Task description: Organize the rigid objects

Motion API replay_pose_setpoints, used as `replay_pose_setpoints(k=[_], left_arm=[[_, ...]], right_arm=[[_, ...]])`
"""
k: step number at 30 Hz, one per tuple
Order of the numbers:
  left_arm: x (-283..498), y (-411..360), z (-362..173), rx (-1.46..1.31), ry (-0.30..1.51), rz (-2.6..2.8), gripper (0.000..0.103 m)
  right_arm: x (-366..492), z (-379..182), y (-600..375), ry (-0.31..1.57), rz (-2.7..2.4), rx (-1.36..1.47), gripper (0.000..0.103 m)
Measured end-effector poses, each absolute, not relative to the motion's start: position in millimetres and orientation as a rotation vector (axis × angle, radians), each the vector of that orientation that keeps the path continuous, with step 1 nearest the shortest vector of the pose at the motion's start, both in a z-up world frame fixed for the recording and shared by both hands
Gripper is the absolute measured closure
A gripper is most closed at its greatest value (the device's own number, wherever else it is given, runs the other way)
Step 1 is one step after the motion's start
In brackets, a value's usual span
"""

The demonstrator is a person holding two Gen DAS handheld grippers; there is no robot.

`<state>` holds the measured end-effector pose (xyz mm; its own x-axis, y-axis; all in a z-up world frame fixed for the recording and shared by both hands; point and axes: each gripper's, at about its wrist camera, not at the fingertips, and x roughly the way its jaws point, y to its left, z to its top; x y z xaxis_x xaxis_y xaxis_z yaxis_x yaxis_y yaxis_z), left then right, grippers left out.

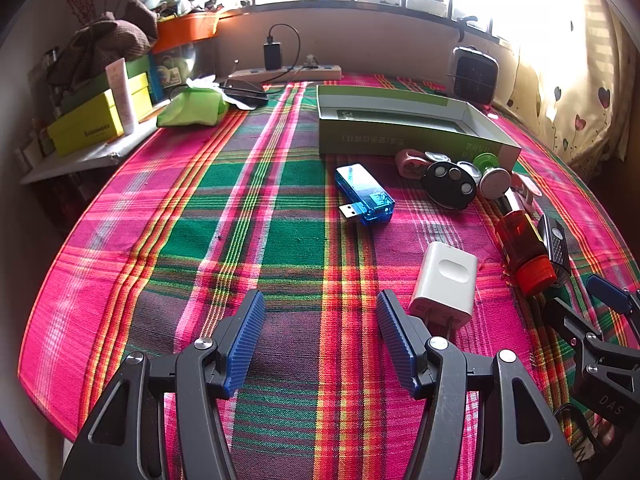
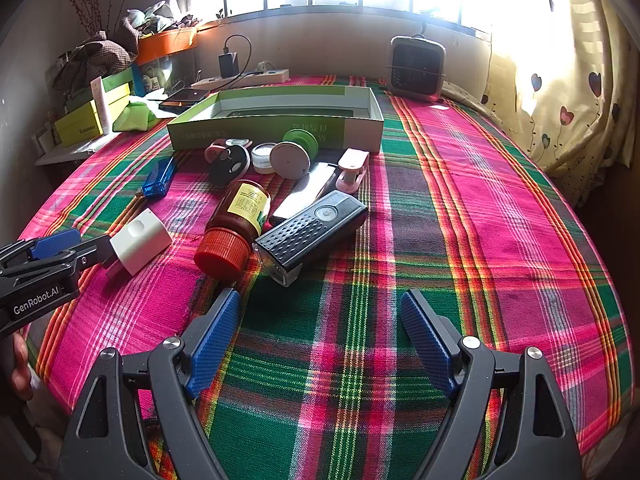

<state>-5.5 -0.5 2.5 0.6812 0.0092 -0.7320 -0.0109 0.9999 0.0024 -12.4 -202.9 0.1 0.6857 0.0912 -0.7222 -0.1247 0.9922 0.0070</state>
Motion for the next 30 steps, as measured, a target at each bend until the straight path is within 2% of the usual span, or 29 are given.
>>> replay_pose_setpoints(k=[30], left_arm=[[-6.7,1.1,3.0,0.004,0.851,0.001,0.045]], right_arm=[[-14.6,7.6,-217.8,0.820,0.127,0.024,0.021]])
